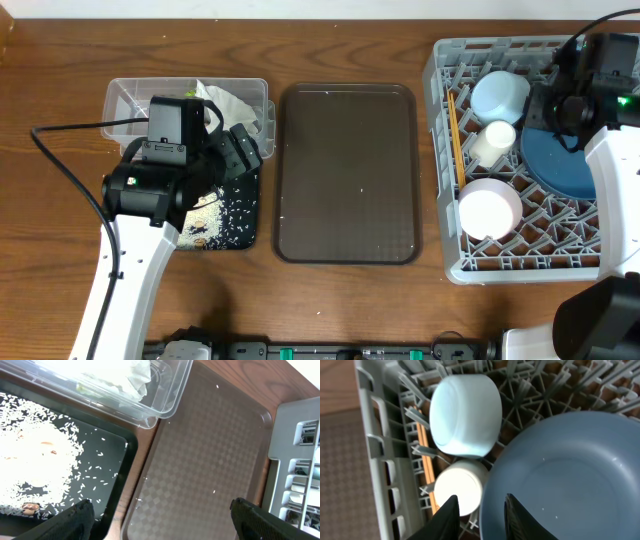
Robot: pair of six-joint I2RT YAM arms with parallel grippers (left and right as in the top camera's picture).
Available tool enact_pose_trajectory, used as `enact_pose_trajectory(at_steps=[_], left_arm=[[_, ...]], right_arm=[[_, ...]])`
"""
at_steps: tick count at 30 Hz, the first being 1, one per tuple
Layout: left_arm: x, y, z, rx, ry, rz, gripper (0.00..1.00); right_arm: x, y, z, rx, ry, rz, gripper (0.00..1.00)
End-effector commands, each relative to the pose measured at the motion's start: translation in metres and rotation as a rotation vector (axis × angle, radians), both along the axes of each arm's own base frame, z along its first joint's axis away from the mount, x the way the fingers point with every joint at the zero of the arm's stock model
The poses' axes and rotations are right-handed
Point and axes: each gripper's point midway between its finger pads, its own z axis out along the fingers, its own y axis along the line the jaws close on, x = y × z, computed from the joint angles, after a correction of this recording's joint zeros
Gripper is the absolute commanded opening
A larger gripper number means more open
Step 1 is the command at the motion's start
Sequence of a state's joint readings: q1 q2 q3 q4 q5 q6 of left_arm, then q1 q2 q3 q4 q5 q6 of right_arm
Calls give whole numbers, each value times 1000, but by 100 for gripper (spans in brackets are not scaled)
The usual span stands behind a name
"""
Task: Sort waste into correct bins and load items into the dishwasher rack
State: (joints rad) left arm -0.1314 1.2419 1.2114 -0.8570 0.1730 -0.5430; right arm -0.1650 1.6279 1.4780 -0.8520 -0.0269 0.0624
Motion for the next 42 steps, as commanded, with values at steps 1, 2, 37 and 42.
enact_pose_trajectory(at_steps=[1,2,37,42], left_arm=[[3,2,6,7,-14,3,90],[4,2,6,7,-14,3,90],[4,2,6,7,-14,3,90],[4,2,6,7,-14,3,90]], right_arm=[[-4,1,-17,-17,51,12,28],[-5,1,-20,-15,59,12,28],[-29,4,-74,5,196,12,10],[-24,8,-72,24,176,19,4]])
